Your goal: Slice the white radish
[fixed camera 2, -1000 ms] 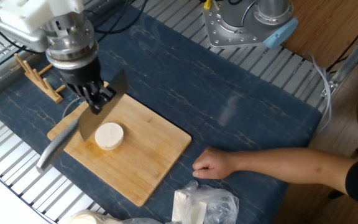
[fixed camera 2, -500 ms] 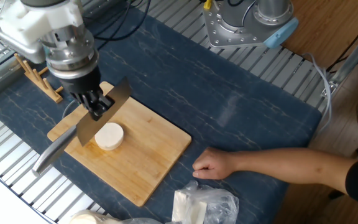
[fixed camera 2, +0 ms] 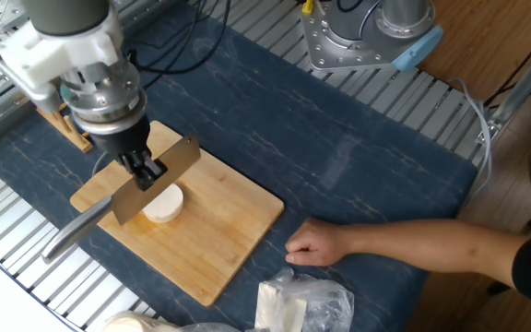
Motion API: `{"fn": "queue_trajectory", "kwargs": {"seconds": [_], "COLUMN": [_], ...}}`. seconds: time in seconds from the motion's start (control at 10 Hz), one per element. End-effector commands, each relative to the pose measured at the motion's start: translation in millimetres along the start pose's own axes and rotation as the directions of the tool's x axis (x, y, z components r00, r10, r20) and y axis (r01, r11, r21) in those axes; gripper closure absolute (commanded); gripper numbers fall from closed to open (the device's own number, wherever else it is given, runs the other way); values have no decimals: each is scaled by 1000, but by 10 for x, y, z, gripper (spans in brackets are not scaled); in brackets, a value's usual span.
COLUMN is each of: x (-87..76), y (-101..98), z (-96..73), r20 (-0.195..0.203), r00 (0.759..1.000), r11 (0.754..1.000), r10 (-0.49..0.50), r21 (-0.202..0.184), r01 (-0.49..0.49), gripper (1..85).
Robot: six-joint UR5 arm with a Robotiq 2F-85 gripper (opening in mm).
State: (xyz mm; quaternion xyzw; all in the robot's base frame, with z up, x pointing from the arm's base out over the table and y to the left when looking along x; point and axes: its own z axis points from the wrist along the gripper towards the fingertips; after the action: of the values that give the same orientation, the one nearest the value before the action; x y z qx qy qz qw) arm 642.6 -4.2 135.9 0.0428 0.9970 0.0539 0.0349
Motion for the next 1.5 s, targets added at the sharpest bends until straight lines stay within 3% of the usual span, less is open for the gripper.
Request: {"fn": "queue_trajectory", "kwargs": {"seconds": [0.0, 1.4], "x": [-48, -75], "y": [83, 61], "z": [103, 353], "r20": [5, 52], "r00": [998, 998], "r11": [998, 999], "r10": [56, 18], "r21": [-33, 26], "r01": [-56, -20], "gripper": [847, 847]}}
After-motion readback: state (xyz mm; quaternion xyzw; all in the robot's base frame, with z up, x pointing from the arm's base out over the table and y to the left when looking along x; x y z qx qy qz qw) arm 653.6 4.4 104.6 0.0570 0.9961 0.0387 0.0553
